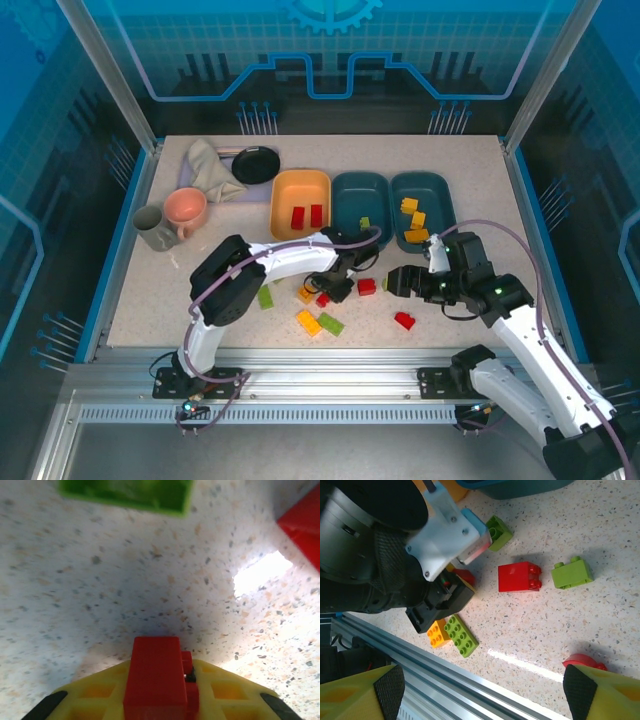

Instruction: Sort the legos into containers by color

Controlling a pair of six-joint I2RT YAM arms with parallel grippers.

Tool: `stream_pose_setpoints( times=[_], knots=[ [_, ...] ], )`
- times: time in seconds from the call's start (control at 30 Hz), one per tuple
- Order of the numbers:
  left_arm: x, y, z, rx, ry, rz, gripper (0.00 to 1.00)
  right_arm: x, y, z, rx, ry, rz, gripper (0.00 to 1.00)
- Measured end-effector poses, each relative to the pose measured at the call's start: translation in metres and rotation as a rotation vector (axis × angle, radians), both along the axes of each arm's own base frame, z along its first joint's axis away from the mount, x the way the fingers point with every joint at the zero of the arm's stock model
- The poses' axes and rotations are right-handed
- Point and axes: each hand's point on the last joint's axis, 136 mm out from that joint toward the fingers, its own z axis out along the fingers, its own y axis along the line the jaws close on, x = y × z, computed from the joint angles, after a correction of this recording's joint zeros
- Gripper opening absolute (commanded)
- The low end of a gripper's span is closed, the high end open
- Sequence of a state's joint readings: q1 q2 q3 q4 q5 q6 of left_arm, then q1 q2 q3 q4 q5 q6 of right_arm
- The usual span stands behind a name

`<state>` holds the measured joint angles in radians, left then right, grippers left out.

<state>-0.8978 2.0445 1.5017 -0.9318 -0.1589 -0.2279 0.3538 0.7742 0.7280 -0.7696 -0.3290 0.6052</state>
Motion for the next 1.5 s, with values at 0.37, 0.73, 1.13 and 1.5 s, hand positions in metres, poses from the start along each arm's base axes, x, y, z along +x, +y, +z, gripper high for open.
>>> stream_pose_setpoints(
  times=[0.37,0.73,1.13,1.5],
  knots=[
    [0.123,0.036,0.135,-0.270,-0.281,0.321,0.22,0.022,0.032,0.036,0.117,-0.164,0.102,0.84],
    [0.273,0.107,0.104,-0.313,-0.356,0.666,0.23,0.067,0.054,0.039,0.076,-0.195,0.088,0.84],
    [0.300,0.109,0.037,-0.337,-0.246,0.786,0.32,0.081,0.045,0.003,-0.034,-0.106,0.024,0.84],
    [0.295,0.106,0.035,-0.357,-0.212,0.833,0.67,0.088,0.029,-0.011,-0.245,-0.025,0.015,0.80]
  ],
)
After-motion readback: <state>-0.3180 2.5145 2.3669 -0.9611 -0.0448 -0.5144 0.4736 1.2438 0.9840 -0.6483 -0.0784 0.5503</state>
